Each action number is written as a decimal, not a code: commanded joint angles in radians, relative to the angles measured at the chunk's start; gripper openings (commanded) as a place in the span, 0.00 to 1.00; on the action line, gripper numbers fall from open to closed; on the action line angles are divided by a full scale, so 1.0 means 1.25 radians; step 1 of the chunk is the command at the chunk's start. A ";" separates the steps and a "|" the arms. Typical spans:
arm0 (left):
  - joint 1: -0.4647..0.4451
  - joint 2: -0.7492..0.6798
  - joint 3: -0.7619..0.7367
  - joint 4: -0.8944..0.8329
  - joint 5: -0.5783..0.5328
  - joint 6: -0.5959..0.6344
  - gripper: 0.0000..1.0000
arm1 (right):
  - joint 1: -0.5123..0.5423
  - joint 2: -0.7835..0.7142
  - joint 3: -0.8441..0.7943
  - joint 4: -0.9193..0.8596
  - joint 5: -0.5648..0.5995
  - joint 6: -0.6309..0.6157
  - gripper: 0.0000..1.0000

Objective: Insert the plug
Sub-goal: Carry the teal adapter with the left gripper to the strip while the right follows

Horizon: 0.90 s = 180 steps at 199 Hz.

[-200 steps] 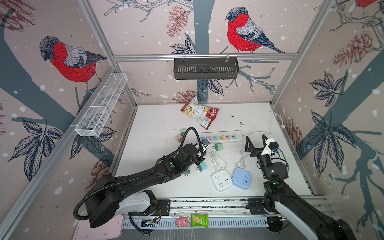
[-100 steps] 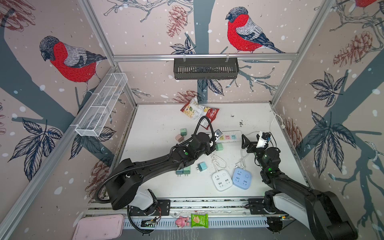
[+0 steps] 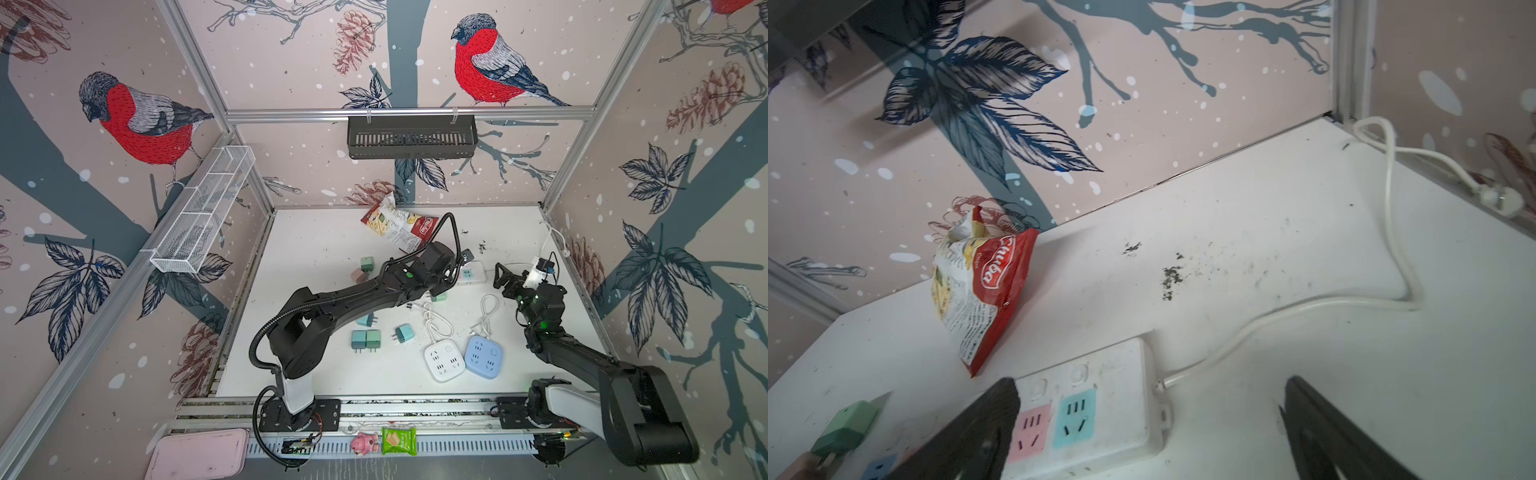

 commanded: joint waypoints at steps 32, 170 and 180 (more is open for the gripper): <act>0.002 0.126 0.194 -0.178 0.067 0.077 0.00 | -0.041 0.009 0.010 -0.034 -0.018 0.084 1.00; 0.011 0.444 0.638 -0.350 0.153 0.219 0.00 | -0.053 -0.046 -0.045 0.014 -0.023 0.095 1.00; 0.013 0.453 0.646 -0.349 0.159 0.226 0.00 | -0.054 -0.048 -0.048 0.016 -0.019 0.096 1.00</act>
